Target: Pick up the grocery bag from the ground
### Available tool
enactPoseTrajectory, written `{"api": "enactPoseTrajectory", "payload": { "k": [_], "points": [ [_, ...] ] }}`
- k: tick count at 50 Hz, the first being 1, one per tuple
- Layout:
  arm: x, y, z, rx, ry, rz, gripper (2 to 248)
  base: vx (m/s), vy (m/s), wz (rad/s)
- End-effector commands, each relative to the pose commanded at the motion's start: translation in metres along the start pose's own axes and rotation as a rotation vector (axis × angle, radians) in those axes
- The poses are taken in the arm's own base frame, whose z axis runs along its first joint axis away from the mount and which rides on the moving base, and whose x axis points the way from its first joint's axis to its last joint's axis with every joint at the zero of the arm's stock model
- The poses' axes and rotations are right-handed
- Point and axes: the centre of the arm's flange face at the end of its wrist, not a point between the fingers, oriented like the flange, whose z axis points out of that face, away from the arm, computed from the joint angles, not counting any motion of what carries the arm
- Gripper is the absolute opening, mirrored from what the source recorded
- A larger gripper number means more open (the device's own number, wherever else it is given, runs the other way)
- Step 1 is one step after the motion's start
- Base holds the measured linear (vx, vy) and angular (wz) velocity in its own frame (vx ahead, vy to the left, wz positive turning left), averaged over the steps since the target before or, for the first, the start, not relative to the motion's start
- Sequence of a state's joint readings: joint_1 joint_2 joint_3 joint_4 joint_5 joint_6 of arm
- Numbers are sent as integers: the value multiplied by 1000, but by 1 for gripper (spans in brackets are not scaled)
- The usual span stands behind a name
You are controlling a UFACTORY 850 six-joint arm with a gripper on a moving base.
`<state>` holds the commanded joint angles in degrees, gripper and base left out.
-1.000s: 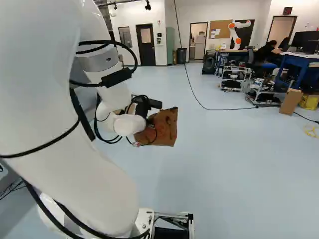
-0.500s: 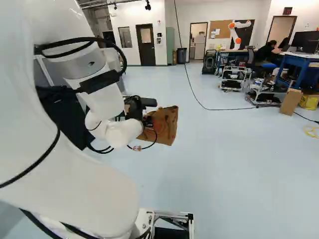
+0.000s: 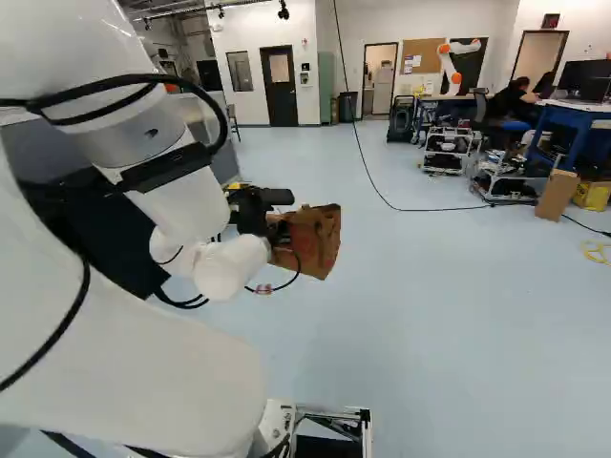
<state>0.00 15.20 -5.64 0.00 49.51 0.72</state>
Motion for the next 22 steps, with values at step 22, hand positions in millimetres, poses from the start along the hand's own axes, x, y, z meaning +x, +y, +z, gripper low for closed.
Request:
{"api": "enactPoseTrajectory", "payload": {
  "k": [22],
  "points": [
    [-1,0,-4,0,11,-13,25,0,0,0]
  ]
}}
